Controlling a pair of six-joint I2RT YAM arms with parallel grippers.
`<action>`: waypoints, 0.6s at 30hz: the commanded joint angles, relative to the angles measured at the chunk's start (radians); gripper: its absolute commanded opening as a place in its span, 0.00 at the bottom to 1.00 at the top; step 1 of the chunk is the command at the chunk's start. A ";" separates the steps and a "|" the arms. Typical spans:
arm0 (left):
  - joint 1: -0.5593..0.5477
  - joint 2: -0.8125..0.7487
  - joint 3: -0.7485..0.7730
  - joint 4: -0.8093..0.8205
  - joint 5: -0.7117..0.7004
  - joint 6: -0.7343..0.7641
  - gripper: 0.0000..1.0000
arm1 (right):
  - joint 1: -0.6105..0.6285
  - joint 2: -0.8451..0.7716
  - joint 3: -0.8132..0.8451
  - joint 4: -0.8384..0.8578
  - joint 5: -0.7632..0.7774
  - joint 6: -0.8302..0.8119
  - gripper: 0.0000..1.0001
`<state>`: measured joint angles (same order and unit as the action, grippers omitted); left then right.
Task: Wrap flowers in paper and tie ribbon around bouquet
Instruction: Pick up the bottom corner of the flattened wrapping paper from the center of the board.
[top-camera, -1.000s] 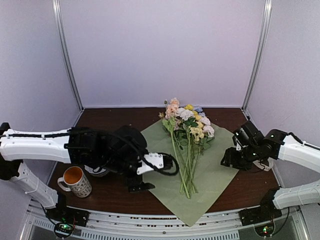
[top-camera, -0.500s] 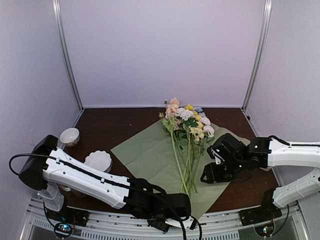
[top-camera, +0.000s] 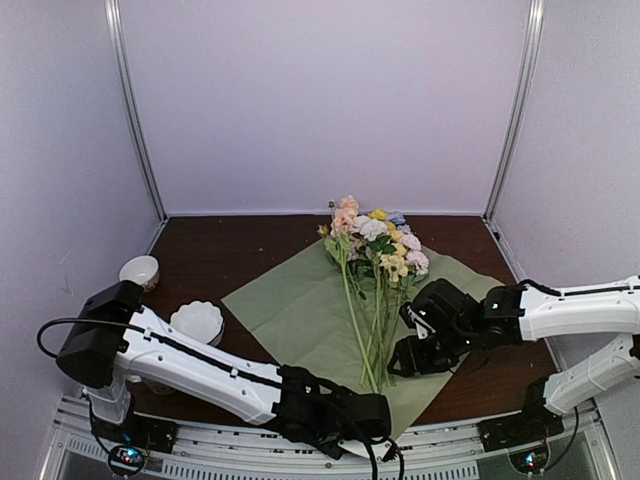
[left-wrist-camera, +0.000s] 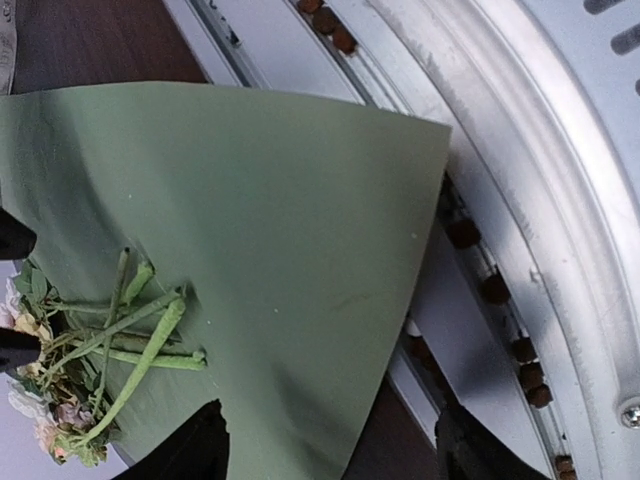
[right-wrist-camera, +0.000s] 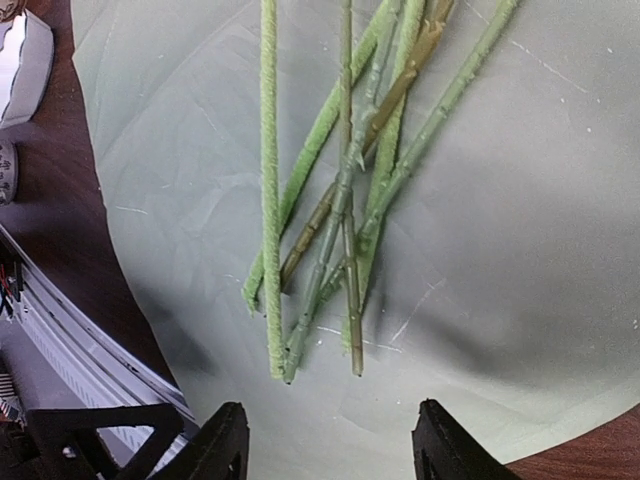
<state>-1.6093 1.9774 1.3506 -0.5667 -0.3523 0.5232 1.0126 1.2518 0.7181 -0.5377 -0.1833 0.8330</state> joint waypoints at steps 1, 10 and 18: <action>0.032 0.038 0.022 0.054 -0.035 0.085 0.72 | -0.018 0.019 0.045 0.028 0.003 -0.032 0.58; 0.076 0.058 -0.001 0.116 0.003 0.124 0.68 | -0.080 0.000 0.035 0.026 -0.009 -0.044 0.59; 0.131 -0.048 -0.045 0.211 0.084 0.060 0.24 | -0.120 -0.016 -0.004 0.086 -0.066 -0.047 0.60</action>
<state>-1.5131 2.0071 1.3384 -0.4557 -0.3229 0.6060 0.9192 1.2488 0.7387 -0.5102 -0.2043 0.8062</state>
